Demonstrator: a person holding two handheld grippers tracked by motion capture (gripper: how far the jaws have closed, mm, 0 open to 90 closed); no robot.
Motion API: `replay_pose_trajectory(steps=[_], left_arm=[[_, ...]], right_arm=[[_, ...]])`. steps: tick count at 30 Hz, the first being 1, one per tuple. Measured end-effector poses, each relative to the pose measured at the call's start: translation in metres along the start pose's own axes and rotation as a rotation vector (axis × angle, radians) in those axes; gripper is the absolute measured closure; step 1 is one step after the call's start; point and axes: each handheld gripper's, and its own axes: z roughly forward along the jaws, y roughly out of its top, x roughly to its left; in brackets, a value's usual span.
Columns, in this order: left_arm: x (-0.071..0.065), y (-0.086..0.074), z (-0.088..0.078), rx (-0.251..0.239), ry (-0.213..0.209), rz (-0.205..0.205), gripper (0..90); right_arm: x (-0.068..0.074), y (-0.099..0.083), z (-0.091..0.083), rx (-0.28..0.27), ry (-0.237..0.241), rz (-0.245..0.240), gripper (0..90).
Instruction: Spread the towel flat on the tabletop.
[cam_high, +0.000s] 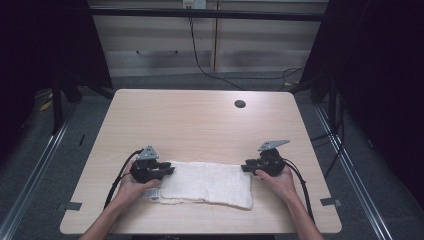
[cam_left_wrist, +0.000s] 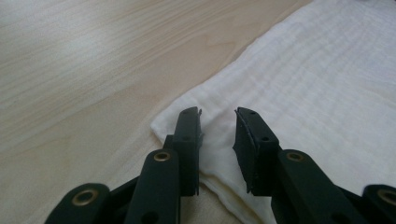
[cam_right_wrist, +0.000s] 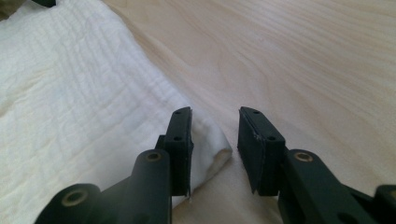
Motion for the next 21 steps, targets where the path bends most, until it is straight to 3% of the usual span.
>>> replay_pose_trajectory(steps=[3,5,7,10,12,14,17,21], left_arm=[[0.001,0.000,-0.001,0.003,-0.006,-0.012,70.3],[0.005,0.000,-0.001,-0.006,-0.028,-0.077,69.8],[0.008,0.001,-0.004,-0.022,-0.014,-0.076,68.6],[0.014,0.003,-0.009,-0.062,-0.014,-0.109,63.6],[0.023,0.008,-0.013,-0.060,0.046,-0.111,63.1],[0.027,0.010,-0.011,-0.062,0.055,-0.133,61.5],[0.028,0.010,-0.006,-0.035,0.057,-0.141,58.1],[0.025,0.010,0.002,0.020,0.071,-0.116,55.6]], right_arm=[[0.001,0.000,0.001,0.002,0.005,-0.013,75.0],[0.002,0.000,0.002,0.003,0.006,-0.013,83.2],[0.002,0.000,0.003,0.003,0.010,0.002,85.9],[0.001,0.001,0.003,0.002,0.010,-0.003,86.4],[0.001,0.001,0.004,0.001,0.008,0.000,86.6],[0.001,0.001,0.004,-0.002,0.011,0.005,86.6],[0.001,0.002,0.004,0.002,0.011,0.000,86.6],[0.000,0.002,0.005,-0.001,0.012,0.001,86.5]])
